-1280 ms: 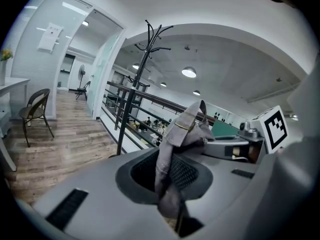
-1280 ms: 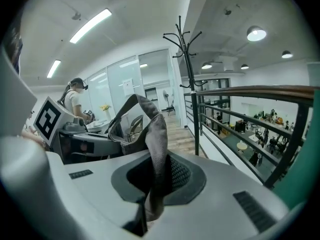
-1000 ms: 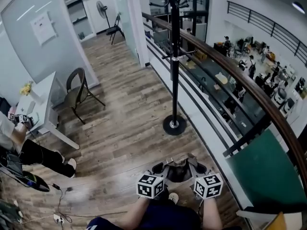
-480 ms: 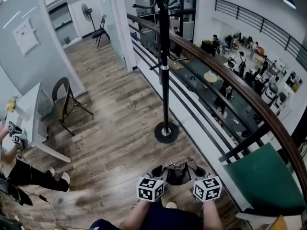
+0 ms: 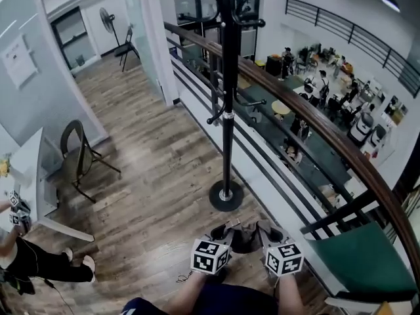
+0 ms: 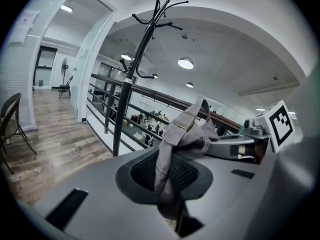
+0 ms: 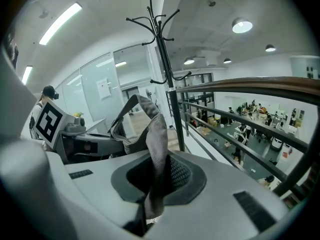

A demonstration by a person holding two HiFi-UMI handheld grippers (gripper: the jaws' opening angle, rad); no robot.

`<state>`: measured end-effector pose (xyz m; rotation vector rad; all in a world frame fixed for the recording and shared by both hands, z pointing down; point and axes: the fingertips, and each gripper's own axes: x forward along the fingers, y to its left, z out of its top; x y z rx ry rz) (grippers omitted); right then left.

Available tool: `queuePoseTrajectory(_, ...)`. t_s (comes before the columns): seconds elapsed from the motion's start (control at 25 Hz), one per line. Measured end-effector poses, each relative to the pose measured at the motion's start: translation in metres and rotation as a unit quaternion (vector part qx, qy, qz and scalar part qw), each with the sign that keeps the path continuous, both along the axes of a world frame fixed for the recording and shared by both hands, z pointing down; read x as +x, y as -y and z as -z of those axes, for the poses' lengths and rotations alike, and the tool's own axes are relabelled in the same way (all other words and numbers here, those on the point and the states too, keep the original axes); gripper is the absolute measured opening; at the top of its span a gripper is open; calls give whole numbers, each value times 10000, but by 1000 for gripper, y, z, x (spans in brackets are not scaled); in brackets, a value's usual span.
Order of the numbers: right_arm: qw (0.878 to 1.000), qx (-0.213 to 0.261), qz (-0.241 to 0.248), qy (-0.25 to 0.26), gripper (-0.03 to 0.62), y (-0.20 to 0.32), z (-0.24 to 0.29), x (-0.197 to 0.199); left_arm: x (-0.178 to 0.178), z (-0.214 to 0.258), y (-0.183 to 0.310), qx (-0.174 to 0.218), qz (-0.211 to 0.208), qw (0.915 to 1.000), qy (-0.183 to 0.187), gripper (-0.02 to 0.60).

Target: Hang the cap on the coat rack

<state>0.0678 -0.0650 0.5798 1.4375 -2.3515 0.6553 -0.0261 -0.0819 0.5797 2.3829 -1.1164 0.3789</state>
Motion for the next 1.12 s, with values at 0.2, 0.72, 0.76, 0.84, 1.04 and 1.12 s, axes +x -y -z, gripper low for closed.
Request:
queuePoseTrajectory(0.2,9997,-70,134,-199,29,35,-3,-20,-11,-3,41,-73,-210,9997,84,46)
queuePoseTrajectory(0.72,9977,-94,224,-629,29,73,0,-27,-9,-3,84,-105,-490,9987,134,46)
queuePoseTrajectory(0.76,9977,-96,236,-633,29,77,0,-26,-7,-3,87,-121,-488,9987,119,44)
queuePoseTrajectory(0.84,9979,-78,249,-601,29,87,1,-20,-2,-1,97,-111,-445,9989,98,44)
queuePoseTrajectory(1.04,9960,45,639,-615,29,111,11,-7,10,8,125,-81,-111,9995,289,44)
queuePoseTrajectory(1.12,9950,114,763,-635,29,122,17,2,17,14,133,-42,-27,9996,274,44)
